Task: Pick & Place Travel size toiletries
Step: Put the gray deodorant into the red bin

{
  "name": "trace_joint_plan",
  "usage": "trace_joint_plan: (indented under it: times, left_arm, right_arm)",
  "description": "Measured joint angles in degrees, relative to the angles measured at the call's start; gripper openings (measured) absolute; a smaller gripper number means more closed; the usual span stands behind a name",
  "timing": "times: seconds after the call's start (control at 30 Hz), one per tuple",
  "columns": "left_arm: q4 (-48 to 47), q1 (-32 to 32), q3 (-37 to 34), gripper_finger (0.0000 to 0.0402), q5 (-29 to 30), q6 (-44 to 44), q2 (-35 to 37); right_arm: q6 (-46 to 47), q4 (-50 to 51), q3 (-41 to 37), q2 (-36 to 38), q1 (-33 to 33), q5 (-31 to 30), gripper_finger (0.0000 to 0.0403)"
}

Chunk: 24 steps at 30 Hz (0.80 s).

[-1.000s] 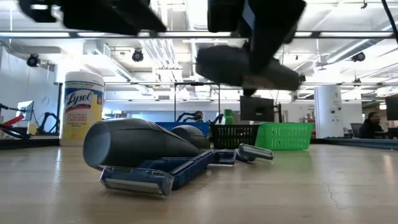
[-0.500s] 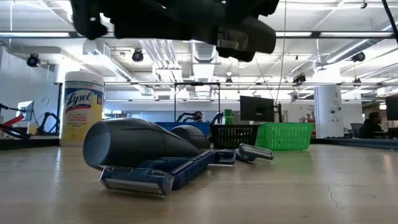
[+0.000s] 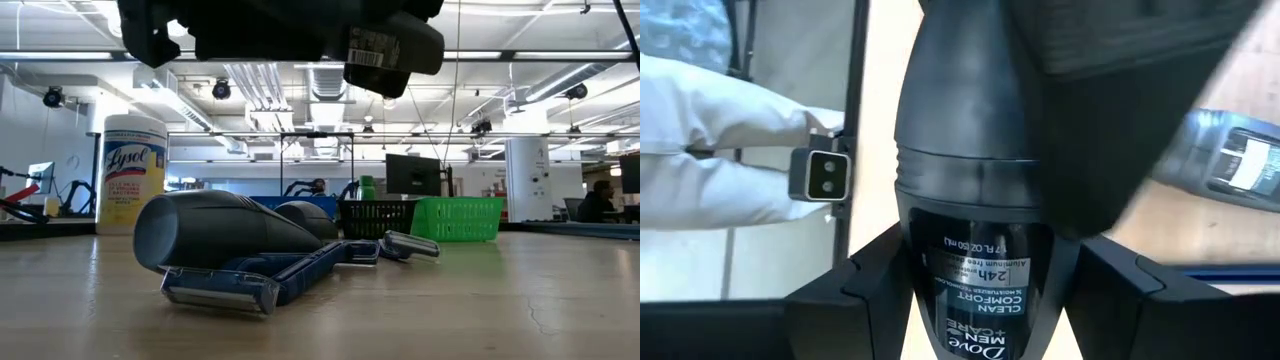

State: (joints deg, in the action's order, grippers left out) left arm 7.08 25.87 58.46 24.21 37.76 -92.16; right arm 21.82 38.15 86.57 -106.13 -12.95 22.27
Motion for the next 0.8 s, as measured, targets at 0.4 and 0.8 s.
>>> trace_joint_plan:
  times: [0.4, 0.8]
  left_arm:
    - [0.8, 0.5, -0.1, 0.0207, 0.8, 0.8, 0.0]
    - [2.7, 0.6, -0.1, 0.0238, 1.2, 3.1, 0.2]
  right_arm:
    - [-1.1, 0.4, 0.0, 0.0, 2.0, 3.6, 0.0199]
    - [-2.7, -0.2, 0.0, 0.0, 3.2, 4.8, 0.02]
